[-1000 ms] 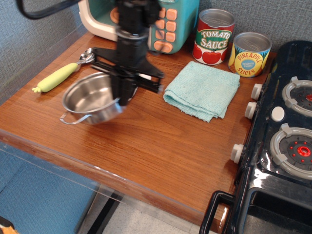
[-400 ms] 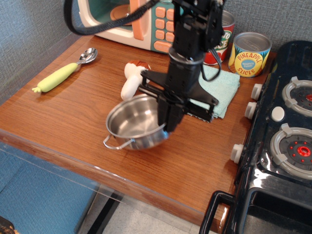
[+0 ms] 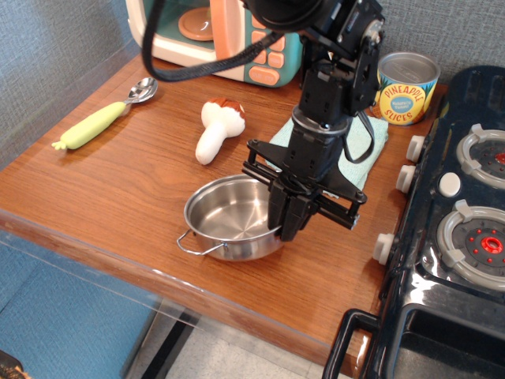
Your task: Move the metal pot in front of the blue cloth.
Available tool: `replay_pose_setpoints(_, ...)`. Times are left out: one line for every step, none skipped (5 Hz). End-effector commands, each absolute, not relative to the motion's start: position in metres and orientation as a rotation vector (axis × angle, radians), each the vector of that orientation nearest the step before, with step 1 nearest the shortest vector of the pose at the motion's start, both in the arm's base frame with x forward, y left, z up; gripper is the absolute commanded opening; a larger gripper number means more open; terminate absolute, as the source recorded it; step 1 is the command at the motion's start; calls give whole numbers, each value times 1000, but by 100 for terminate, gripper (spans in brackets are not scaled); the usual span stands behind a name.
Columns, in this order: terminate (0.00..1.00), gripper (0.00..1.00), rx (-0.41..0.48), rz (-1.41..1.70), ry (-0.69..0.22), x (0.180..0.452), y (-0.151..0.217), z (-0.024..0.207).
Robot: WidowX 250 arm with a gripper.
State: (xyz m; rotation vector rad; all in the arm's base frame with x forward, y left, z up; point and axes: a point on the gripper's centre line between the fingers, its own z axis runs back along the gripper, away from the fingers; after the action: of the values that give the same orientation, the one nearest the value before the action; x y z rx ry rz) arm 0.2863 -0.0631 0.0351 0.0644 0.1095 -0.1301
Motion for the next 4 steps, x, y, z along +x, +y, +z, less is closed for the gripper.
replay_pose_setpoints(0,100,79,-158,36,292,-71,57)
replay_pose_setpoints(0,100,102,-174,-6,293,-78,69)
replay_pose_setpoints(0,100,113,-192,-35,293,-82,76)
replay_pose_setpoints(0,100,109,-185,-52,293,-82,78)
